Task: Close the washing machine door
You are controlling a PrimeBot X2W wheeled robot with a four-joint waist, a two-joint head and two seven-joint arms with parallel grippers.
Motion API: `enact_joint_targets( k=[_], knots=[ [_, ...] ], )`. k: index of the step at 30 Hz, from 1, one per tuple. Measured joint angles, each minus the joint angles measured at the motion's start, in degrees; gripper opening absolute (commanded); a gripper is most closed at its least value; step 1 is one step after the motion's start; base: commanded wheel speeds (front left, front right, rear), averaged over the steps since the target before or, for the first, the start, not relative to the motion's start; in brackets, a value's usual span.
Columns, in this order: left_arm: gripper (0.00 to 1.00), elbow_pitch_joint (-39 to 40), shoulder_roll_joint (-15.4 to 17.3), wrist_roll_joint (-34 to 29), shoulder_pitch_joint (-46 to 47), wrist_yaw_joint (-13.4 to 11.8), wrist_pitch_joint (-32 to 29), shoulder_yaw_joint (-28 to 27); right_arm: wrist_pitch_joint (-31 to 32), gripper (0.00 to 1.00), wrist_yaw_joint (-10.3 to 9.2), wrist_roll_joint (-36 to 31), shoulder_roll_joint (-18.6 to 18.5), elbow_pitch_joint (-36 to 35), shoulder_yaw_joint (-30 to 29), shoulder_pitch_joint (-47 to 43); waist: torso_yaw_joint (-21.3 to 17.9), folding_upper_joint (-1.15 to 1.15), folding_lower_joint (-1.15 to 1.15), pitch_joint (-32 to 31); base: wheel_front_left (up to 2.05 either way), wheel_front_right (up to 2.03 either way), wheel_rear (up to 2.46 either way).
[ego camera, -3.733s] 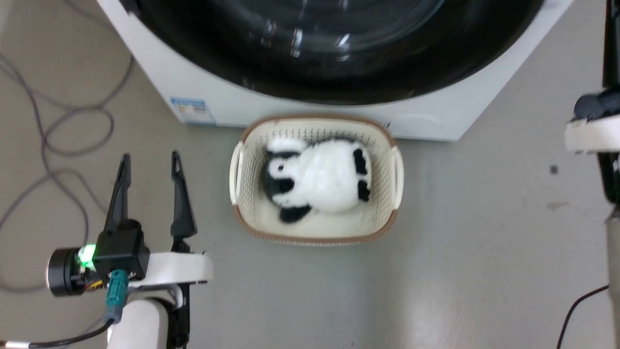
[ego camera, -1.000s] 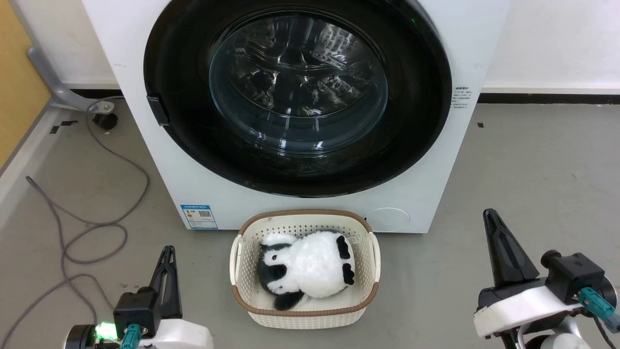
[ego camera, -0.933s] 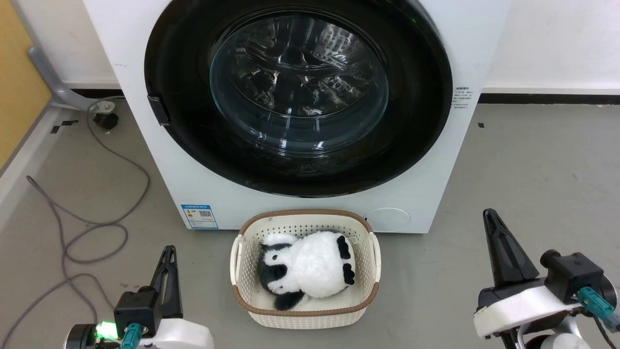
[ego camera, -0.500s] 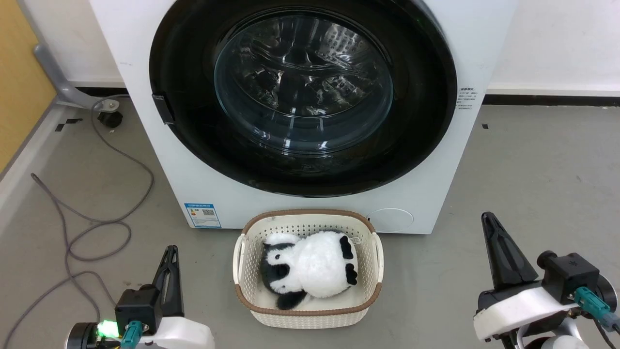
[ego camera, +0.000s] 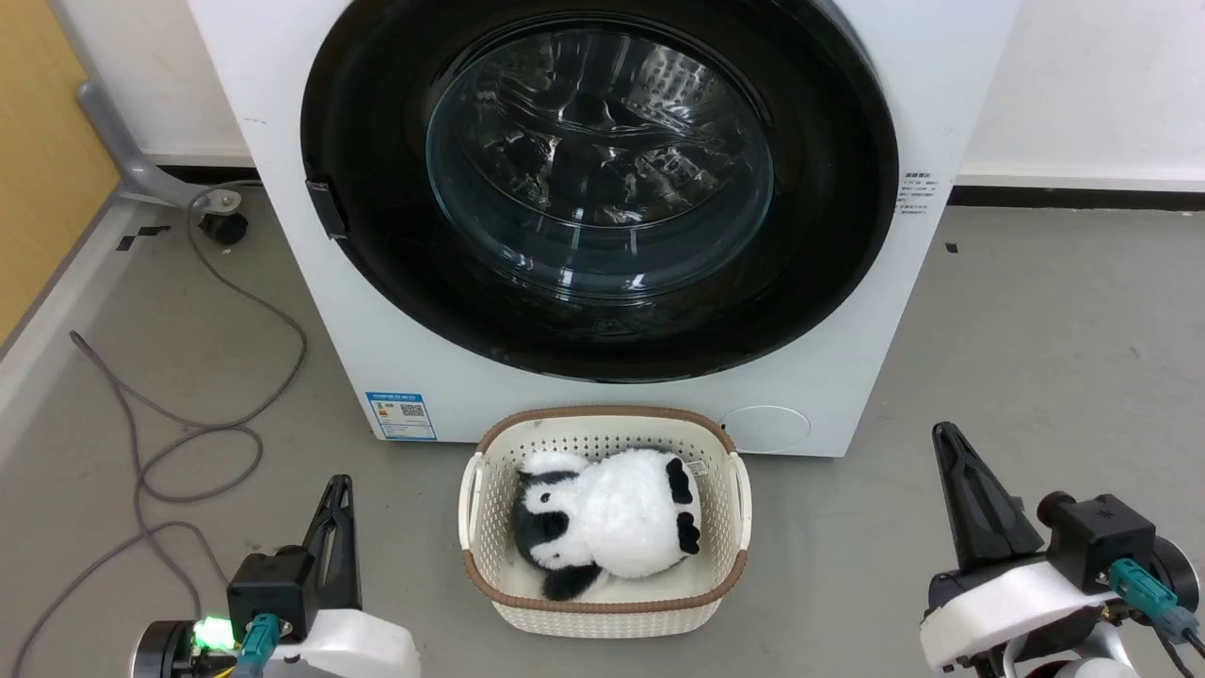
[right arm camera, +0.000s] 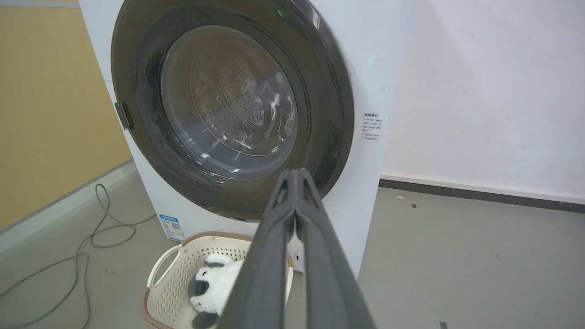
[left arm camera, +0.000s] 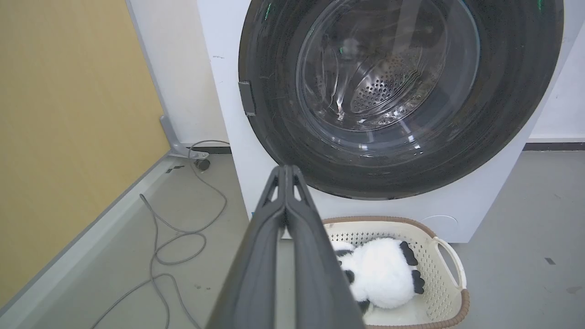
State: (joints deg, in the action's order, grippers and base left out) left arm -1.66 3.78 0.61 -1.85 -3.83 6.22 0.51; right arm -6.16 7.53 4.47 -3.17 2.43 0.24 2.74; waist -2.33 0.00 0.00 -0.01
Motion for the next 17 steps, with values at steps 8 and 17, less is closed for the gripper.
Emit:
enact_joint_targets(
  k=[8, 17],
  knots=[
    [0.0, 0.3, -0.3, 0.0, 0.4, 0.9, -1.2, -0.1, 1.0, 0.0, 0.0, -0.7, 0.0, -0.4, 0.0, -0.2, 0.4, 0.0, 0.0, 0.0, 0.0, 0.0, 0.0],
    [0.0, 0.5, -0.5, 0.0, 0.5, 1.5, -2.2, -0.2, 2.1, 0.0, 0.0, -1.4, 0.0, -0.8, 0.0, -0.5, 0.8, 0.0, 0.0, 0.0, 0.0, 0.0, 0.0]
  ],
)
